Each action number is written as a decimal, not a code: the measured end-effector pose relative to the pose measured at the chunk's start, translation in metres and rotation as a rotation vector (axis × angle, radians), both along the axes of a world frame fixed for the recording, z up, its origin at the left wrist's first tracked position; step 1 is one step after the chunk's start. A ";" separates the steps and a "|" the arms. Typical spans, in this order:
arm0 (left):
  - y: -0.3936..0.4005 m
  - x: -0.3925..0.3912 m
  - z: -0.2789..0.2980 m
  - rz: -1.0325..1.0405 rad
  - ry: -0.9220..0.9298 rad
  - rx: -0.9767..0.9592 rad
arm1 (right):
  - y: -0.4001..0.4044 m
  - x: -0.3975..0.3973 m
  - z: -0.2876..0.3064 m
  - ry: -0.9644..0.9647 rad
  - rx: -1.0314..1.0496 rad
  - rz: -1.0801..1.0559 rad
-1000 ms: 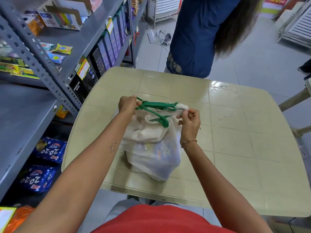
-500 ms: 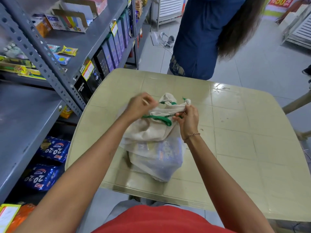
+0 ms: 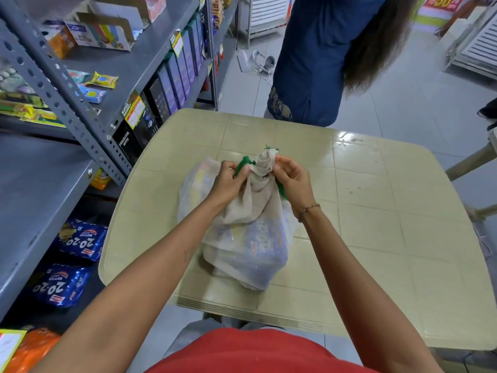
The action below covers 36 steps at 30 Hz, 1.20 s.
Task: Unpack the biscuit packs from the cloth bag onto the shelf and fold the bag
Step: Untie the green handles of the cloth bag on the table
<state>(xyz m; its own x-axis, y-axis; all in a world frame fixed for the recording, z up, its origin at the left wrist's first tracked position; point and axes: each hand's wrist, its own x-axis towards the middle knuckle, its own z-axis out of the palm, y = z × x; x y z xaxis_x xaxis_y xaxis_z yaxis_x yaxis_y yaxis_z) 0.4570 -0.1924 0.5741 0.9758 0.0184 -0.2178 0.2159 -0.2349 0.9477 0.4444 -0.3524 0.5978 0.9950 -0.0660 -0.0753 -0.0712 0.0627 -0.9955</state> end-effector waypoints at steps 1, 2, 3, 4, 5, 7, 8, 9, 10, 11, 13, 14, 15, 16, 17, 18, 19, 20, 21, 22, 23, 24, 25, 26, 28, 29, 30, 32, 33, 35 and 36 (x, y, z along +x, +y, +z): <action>-0.002 0.000 0.002 0.056 0.006 -0.123 | -0.001 0.000 -0.003 -0.018 -0.059 -0.004; -0.003 0.000 0.003 0.087 0.010 -0.237 | -0.002 0.001 -0.005 -0.035 -0.126 -0.006; -0.003 0.001 0.005 0.090 0.018 -0.332 | -0.003 0.002 -0.008 -0.039 -0.178 -0.001; -0.003 0.001 0.007 0.054 0.028 -0.393 | -0.004 0.002 -0.011 -0.026 -0.198 0.014; -0.002 0.000 0.008 -0.021 0.041 -0.410 | -0.005 0.001 -0.013 -0.004 -0.182 0.043; 0.000 -0.002 0.007 -0.234 0.055 -0.240 | -0.003 -0.002 -0.017 0.033 -0.115 0.145; 0.000 -0.004 0.006 -0.305 0.035 -0.123 | -0.001 -0.004 -0.018 0.042 -0.087 0.200; -0.002 -0.006 0.002 -0.312 -0.005 -0.056 | 0.002 -0.005 -0.019 0.042 -0.066 0.232; -0.003 -0.007 0.001 -0.256 -0.048 -0.050 | 0.005 -0.006 -0.019 0.033 -0.050 0.225; -0.004 -0.008 0.001 -0.172 -0.082 -0.103 | 0.007 -0.007 -0.020 0.019 -0.033 0.171; -0.002 -0.007 0.004 -0.068 -0.127 -0.213 | 0.007 -0.007 -0.024 0.010 -0.029 -0.013; 0.001 -0.005 0.005 -0.055 -0.144 -0.242 | 0.005 -0.007 -0.027 0.040 -0.051 -0.081; 0.004 -0.004 0.007 -0.055 -0.155 -0.267 | 0.003 -0.008 -0.030 0.105 -0.079 -0.100; 0.007 -0.002 0.011 -0.062 -0.160 -0.291 | 0.002 -0.009 -0.033 0.192 -0.095 -0.058; 0.010 -0.002 0.016 -0.074 -0.155 -0.317 | 0.004 -0.010 -0.037 0.270 -0.108 0.020; 0.012 0.000 0.020 -0.089 -0.145 -0.339 | 0.006 -0.010 -0.040 0.311 -0.137 0.096; 0.014 0.001 0.024 -0.102 -0.138 -0.349 | 0.007 -0.009 -0.044 0.315 -0.184 0.144; 0.016 0.002 0.028 -0.106 -0.138 -0.336 | 0.008 -0.007 -0.045 0.286 -0.236 0.146; 0.019 0.003 0.031 -0.097 -0.141 -0.308 | 0.008 -0.006 -0.046 0.241 -0.269 0.110; 0.023 0.004 0.034 -0.074 -0.144 -0.272 | 0.008 -0.004 -0.045 0.197 -0.280 0.044; 0.029 0.004 0.036 -0.039 -0.143 -0.238 | 0.005 -0.003 -0.044 0.148 -0.280 -0.049; 0.036 0.005 0.037 0.015 -0.143 -0.216 | 0.001 -0.002 -0.043 0.093 -0.273 -0.161; 0.044 0.005 0.038 0.092 -0.150 -0.214 | -0.004 -0.001 -0.041 0.046 -0.259 -0.280; 0.053 0.006 0.038 0.188 -0.165 -0.223 | -0.009 -0.001 -0.039 0.021 -0.241 -0.387; 0.072 0.009 0.037 0.354 -0.211 -0.202 | -0.018 -0.003 -0.038 -0.003 -0.220 -0.526; 0.080 0.011 0.037 0.393 -0.220 -0.164 | -0.020 -0.005 -0.037 -0.016 -0.205 -0.559; 0.088 0.012 0.036 0.403 -0.214 -0.122 | -0.020 -0.007 -0.036 -0.023 -0.182 -0.568; 0.098 0.012 0.036 0.332 -0.158 -0.053 | -0.018 -0.011 -0.035 -0.017 -0.144 -0.500; 0.100 0.011 0.037 0.264 -0.130 -0.023 | -0.016 -0.014 -0.035 -0.013 -0.146 -0.432; 0.099 0.008 0.044 0.133 -0.124 0.040 | -0.012 -0.019 -0.035 -0.015 -0.205 -0.296; 0.097 0.007 0.048 0.102 -0.157 0.050 | -0.011 -0.022 -0.037 -0.031 -0.252 -0.232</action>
<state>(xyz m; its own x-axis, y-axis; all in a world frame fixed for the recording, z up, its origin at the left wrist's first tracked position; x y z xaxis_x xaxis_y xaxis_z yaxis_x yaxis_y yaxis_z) 0.4639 -0.0956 0.6223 0.9903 0.1257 -0.0598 0.0918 -0.2669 0.9593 0.4223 -0.3638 0.5609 0.9527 -0.3038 0.0023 -0.0531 -0.1741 -0.9833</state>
